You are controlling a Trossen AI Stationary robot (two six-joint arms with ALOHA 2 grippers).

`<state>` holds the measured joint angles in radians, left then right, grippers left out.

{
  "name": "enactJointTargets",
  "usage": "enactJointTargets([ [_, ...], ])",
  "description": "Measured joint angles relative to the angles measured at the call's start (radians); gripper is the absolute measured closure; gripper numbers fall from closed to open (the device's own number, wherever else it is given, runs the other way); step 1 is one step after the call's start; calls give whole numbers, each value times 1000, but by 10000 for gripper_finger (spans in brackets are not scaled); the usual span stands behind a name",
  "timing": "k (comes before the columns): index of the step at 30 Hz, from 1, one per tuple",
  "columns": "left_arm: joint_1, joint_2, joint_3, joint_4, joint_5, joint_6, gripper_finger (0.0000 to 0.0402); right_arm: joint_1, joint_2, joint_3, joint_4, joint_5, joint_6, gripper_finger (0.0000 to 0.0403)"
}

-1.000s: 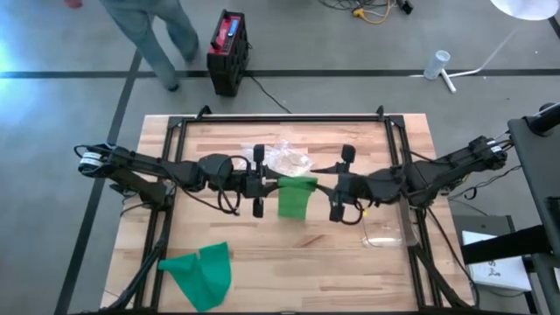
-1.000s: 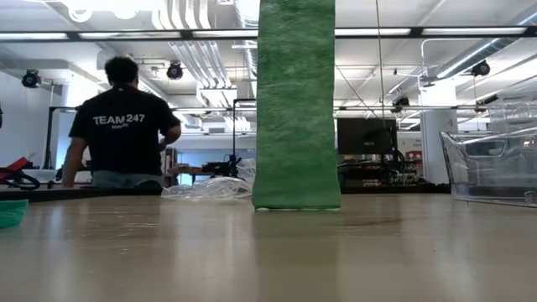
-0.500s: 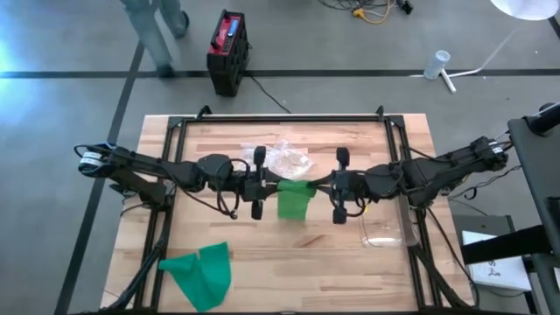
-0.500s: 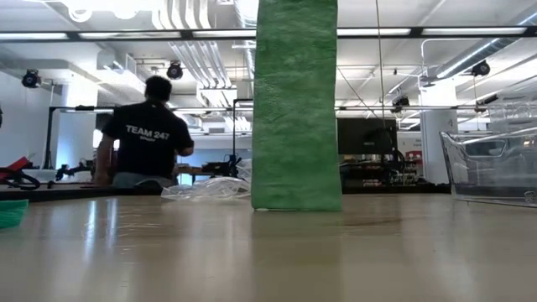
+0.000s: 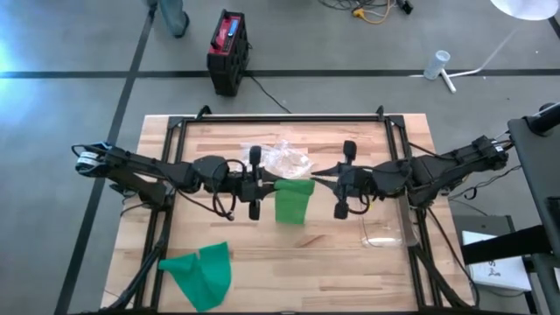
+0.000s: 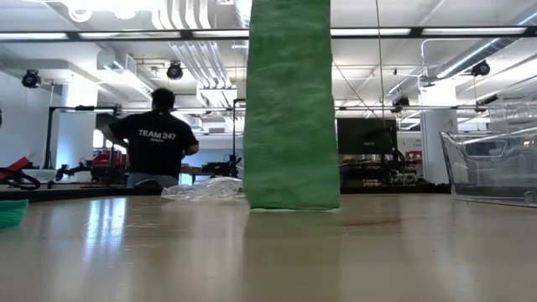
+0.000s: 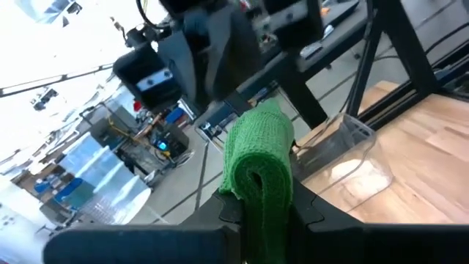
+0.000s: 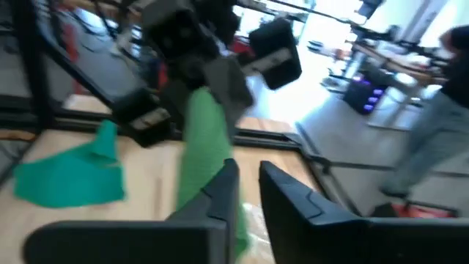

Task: Roll bandage
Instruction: Roll the green bandage

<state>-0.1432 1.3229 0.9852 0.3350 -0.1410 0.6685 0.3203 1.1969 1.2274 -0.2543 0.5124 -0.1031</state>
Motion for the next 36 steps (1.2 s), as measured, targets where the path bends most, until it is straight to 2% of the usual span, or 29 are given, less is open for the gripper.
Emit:
enactJointTargets([
  [3, 0, -2, 0, 2, -2, -6, 377, 0, 3, -1, 0, -47, 14, 322],
  [7, 0, -10, 0, -2, -3, -21, 374, 0, 4, -6, -28, -49, 34, 287],
  [13, 1, -20, 0, 12, 17, -25, 376, 0, 4, -6, -50, -50, 70, 262],
  [17, 2, -19, 0, 16, 72, -36, 374, -4, 4, -6, -51, -60, 94, 283],
  [25, 2, -16, -7, 8, 150, -57, 375, -21, 4, -7, -55, -57, 87, 395],
  [29, -3, -16, -12, 8, 186, -55, 377, -25, 0, -6, -65, -24, 82, 390],
  [36, -5, -16, -14, 26, 164, -95, 375, -25, -5, 1, -55, -33, 22, 380],
])
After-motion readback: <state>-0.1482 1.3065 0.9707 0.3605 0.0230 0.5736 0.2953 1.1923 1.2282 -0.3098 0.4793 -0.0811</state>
